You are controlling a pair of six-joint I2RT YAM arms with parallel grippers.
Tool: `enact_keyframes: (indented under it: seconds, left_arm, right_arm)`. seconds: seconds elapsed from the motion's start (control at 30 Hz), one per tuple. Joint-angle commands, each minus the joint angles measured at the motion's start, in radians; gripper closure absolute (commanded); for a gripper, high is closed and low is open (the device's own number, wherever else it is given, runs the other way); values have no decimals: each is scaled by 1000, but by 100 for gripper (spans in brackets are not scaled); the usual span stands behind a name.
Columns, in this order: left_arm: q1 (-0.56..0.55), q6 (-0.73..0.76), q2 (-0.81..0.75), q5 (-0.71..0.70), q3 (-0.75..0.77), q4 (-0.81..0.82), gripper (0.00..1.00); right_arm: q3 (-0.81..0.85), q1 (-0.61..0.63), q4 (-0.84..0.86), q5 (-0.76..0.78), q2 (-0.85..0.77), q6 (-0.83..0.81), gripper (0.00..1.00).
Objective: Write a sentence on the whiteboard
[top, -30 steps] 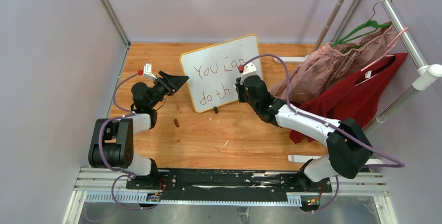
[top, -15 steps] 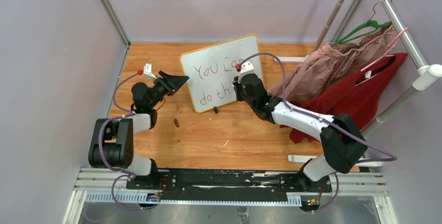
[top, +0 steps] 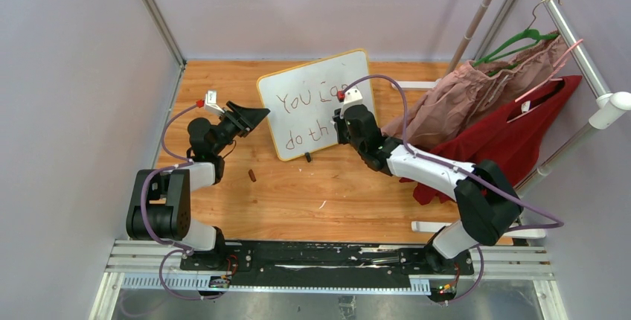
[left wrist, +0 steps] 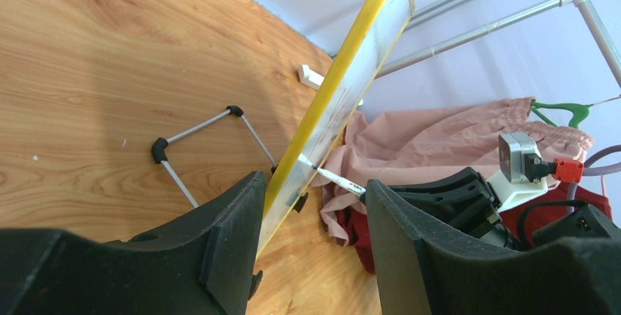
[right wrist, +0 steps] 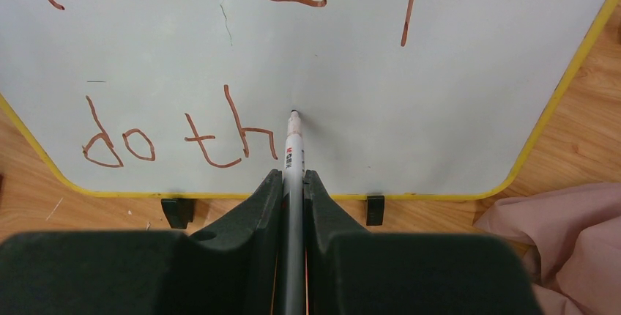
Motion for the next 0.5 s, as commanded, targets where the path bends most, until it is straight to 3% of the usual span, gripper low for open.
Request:
enact_keyframes:
  seconds: [0.0, 0.47]
  left_arm:
    - [-5, 6, -10, 15, -7, 34, 43]
    - [-5, 5, -11, 14, -8, 34, 42]
  right_arm:
    - [27, -22, 10, 6, 16, 16, 100]
    - [-7, -24, 7, -1, -50, 20, 100]
